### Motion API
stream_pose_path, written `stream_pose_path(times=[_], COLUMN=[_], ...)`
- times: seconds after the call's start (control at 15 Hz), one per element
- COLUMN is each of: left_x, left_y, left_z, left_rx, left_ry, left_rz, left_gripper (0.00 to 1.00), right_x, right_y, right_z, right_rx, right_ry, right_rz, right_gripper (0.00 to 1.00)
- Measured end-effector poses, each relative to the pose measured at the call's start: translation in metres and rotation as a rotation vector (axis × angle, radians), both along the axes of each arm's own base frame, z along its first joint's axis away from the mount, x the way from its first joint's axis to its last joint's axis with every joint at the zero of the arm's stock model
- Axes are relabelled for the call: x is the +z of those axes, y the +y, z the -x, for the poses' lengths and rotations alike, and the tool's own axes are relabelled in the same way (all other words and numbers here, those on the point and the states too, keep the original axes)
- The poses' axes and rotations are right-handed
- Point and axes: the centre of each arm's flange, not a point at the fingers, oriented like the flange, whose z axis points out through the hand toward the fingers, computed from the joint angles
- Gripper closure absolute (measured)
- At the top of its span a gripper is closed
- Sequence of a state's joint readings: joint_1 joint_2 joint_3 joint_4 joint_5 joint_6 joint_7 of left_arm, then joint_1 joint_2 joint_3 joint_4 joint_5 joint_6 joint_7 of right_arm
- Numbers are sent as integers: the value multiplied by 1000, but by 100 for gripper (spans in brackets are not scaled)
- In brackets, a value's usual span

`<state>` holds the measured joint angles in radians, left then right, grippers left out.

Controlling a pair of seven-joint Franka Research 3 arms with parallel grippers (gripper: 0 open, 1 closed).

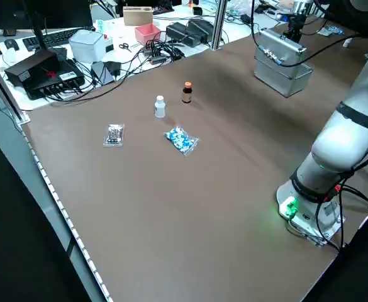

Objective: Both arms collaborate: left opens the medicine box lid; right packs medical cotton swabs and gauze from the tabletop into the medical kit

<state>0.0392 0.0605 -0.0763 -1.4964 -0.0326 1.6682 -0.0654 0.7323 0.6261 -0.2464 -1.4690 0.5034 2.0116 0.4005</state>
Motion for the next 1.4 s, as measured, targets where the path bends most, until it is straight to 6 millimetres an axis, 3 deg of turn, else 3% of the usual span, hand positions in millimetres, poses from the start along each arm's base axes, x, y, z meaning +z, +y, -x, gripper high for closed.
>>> stream_pose_path(times=[0.2,0.53,0.67,0.87,1.0,1.07,1.4], left_x=[1,-3,-4,-6,-6,-6,-7], left_y=[-1,-3,-3,-4,-4,-4,-4], left_z=[1,2,3,4,4,5,5], left_rx=[-1,-7,-7,-9,-9,-10,-10], left_ry=[-2,20,26,38,42,43,45], left_rz=[0,-1,-1,-2,-2,-2,-2], left_gripper=[0,0,0,0,0,0,0], right_x=[14,18,16,-10,-45,-79,-121], right_y=[-75,-211,-250,-268,-266,-267,-270], right_z=[-42,-88,-100,-114,-115,-113,-116], right_rx=[-60,-63,-56,2,21,29,27], right_ry=[-30,-92,-132,-230,-227,-208,-241], right_rz=[20,161,188,201,215,232,256], right_gripper=[36,2,2,2,2,2,2])
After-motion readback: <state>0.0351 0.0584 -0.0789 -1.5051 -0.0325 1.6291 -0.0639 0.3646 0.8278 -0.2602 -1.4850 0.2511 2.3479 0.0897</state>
